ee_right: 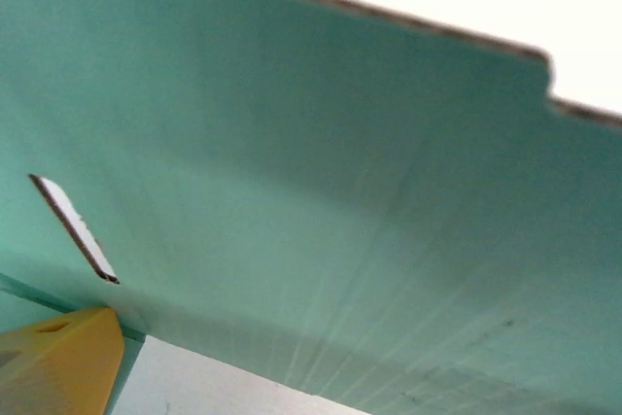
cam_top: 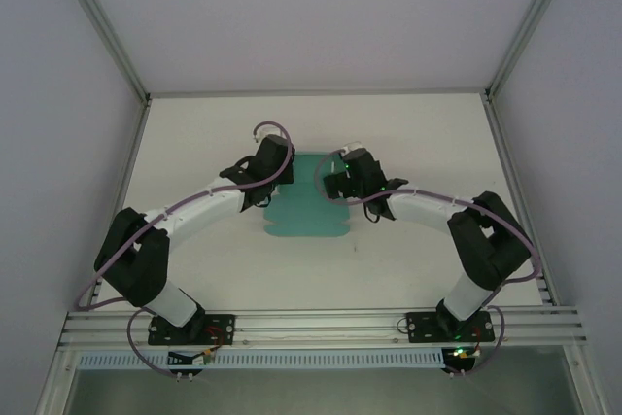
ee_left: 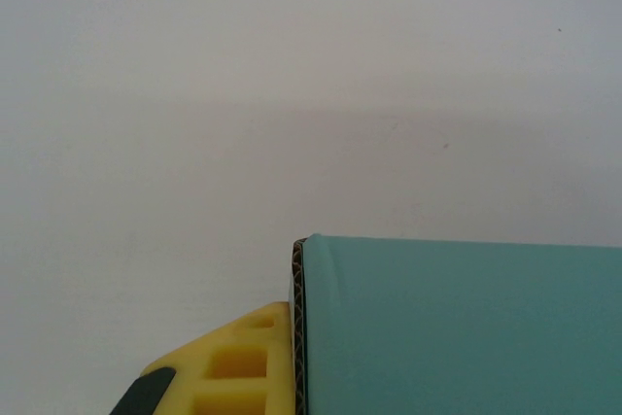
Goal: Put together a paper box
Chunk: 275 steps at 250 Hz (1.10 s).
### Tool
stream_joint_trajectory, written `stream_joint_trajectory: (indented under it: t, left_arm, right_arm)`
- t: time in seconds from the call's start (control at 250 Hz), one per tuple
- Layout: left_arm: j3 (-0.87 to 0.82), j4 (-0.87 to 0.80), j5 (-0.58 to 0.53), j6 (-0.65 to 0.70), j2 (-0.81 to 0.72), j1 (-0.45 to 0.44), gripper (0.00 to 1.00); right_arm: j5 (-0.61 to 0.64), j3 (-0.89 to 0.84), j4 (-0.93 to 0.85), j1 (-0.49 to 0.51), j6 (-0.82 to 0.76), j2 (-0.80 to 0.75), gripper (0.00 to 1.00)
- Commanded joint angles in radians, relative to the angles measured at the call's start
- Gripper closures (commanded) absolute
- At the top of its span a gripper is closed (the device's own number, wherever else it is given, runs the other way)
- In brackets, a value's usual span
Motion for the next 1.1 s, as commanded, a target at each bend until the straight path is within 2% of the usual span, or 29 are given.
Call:
stream_joint_trajectory:
  t: [0.0,0.108,0.204,0.331,0.475,0.595,0.671,0.763,0.93,1.094]
  left_arm:
    - [0.053,0.042,0.087,-0.058,-0.003,-0.02,1.0]
    - [0.044,0.034,0.046,-0.049,0.003,-0.021,1.0]
    - [0.02,0.053,-0.012,-0.028,0.015,-0.021,1.0]
    - [-0.064,0.212,-0.055,0.044,0.055,-0.02,1.0]
    - [-0.109,0.355,-0.032,0.098,0.113,-0.021,1.0]
    - [-0.123,0.432,-0.053,0.121,0.164,-0.023,1.0]
    - [-0.153,0.509,-0.038,0.145,0.18,-0.029,1.0]
    - [-0.193,0.591,-0.05,0.19,0.192,-0.045,1.0]
    - [-0.255,0.734,-0.079,0.214,0.24,-0.059,0.98]
    - [-0.275,0.783,-0.043,0.197,0.271,-0.061,0.96]
  right_arm:
    - [0.074,0.015,0.1,0.017,0.043,0.007,0.0]
    - [0.134,0.001,0.08,0.017,0.014,-0.022,0.0]
    - [0.133,-0.039,0.064,0.016,-0.027,-0.083,0.0]
    - [0.134,-0.102,-0.061,0.012,-0.027,-0.189,0.0]
    - [0.123,-0.147,-0.236,0.004,-0.002,-0.304,0.0]
    - [0.06,-0.167,-0.279,-0.013,0.0,-0.405,0.0]
    - [-0.051,-0.15,-0.27,-0.063,0.015,-0.438,0.0]
    - [-0.222,-0.062,-0.28,-0.128,0.019,-0.402,0.0]
    - [-0.289,0.123,-0.285,-0.143,-0.026,-0.231,0.0]
    - [-0.389,0.325,-0.428,-0.146,-0.021,-0.05,0.0]
